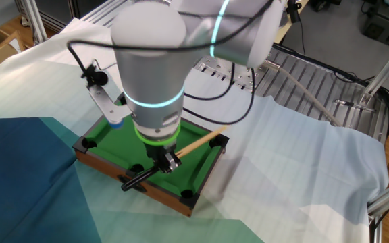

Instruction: Hit the pool ball

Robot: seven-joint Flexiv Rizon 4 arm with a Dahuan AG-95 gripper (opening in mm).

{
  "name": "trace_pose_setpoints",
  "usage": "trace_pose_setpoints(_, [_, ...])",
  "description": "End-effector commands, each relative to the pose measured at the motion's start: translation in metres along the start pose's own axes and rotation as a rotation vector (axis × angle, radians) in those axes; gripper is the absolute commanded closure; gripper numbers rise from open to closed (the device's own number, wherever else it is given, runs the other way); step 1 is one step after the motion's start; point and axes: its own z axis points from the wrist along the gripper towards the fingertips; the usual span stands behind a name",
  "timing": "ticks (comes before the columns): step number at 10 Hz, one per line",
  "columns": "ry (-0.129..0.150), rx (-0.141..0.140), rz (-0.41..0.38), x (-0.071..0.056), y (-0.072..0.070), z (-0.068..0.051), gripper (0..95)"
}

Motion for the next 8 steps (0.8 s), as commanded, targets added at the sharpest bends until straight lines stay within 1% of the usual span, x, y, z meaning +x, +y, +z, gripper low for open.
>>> trace_pose_setpoints(1, [-0.002,-0.013,-0.038,-0.015,-0.006,-0.017,95.0])
trace_pose_setpoints(2, [-0.005,-0.014,-0.045,-0.018,-0.006,-0.02,95.0])
trace_pose_setpoints(3, [-0.018,-0.016,-0.053,-0.022,-0.004,-0.026,95.0])
trace_pose_setpoints(4, [-0.025,-0.018,-0.055,-0.024,-0.002,-0.026,95.0])
trace_pose_setpoints(5, [-0.035,-0.024,-0.058,-0.028,0.001,-0.023,95.0])
trace_pose_setpoints(6, [-0.052,-0.025,-0.055,-0.03,0.005,-0.017,95.0])
trace_pose_setpoints(7, [-0.051,-0.028,-0.055,-0.031,0.008,-0.013,95.0])
trace_pose_setpoints(8, [-0.045,-0.038,-0.059,-0.032,0.01,-0.011,95.0])
